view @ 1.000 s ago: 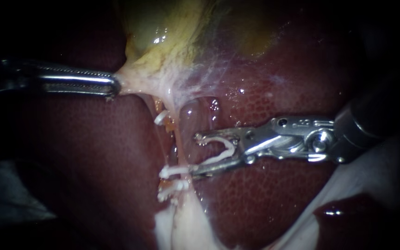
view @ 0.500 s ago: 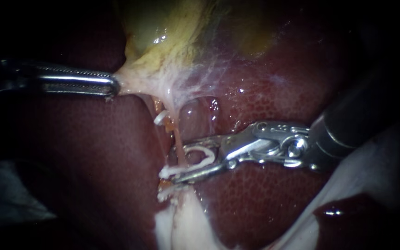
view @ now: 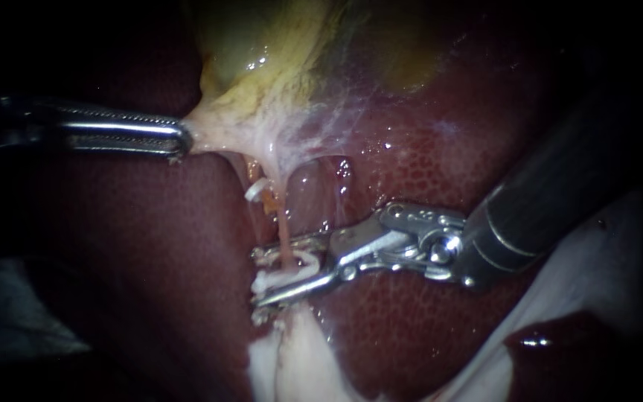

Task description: Clipping second clip right tube

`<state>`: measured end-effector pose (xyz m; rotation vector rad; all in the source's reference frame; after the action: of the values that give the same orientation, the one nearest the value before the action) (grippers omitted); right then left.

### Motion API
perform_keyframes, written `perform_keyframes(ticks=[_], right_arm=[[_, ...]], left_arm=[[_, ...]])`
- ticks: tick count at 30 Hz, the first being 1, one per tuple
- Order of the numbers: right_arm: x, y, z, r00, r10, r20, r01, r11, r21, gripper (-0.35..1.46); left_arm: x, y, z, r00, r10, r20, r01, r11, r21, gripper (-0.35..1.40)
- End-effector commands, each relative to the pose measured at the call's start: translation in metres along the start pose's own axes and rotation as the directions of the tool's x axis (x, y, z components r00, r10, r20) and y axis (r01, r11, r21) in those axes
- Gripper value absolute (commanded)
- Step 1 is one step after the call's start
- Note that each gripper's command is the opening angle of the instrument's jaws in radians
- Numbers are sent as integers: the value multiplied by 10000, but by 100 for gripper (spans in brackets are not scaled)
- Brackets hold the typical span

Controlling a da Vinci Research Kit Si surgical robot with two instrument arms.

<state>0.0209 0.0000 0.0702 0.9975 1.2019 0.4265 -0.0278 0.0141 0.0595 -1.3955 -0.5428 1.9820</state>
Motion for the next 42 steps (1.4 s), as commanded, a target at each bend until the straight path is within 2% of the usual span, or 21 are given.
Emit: perform_keyframes(ticks=[1, 4, 9, 19, 27, 32, 39, 40, 42], right_arm=[[0, 0, 0, 10000, -13, 6, 13, 10000, -10, 47], [1, 0, 2, 10000, 42, -25, -42, 10000, 5, 47], [4, -5, 2, 9995, 139, -299, -134, 9998, 162, 47], [16, -29, 10, 9977, 191, -644, -161, 9987, 481, 47], [28, -41, 8, 9973, 300, -664, -259, 9977, 621, 40], [29, -46, 0, 9911, 1184, -613, -1132, 9902, 822, 16], [28, -47, -2, 9905, 1236, -599, -1184, 9894, 842, -19], [27, -47, -2, 9906, 1235, -596, -1182, 9894, 847, -31], [27, -48, -3, 9890, 1347, -612, -1291, 9877, 882, -35]], left_arm=[[0, 0, 0, 10000, 0, 0, 0, 10000, -1, -35], [0, 0, 1, 10000, -1, 0, 1, 10000, 0, -35], [0, 0, 1, 10000, -1, 0, 1, 10000, 0, -35], [0, 0, 1, 10000, 0, 0, 0, 10000, -1, -35], [0, -1, 0, 10000, 0, 0, 0, 10000, -4, -35], [0, -1, 1, 10000, 1, 0, -1, 10000, -5, -35], [0, -3, 1, 10000, 2, 0, -2, 10000, -8, -35], [0, -3, 1, 10000, 2, 0, -2, 10000, -8, -35], [-1, -3, 1, 10000, 2, 1, -2, 10000, -9, -35]])
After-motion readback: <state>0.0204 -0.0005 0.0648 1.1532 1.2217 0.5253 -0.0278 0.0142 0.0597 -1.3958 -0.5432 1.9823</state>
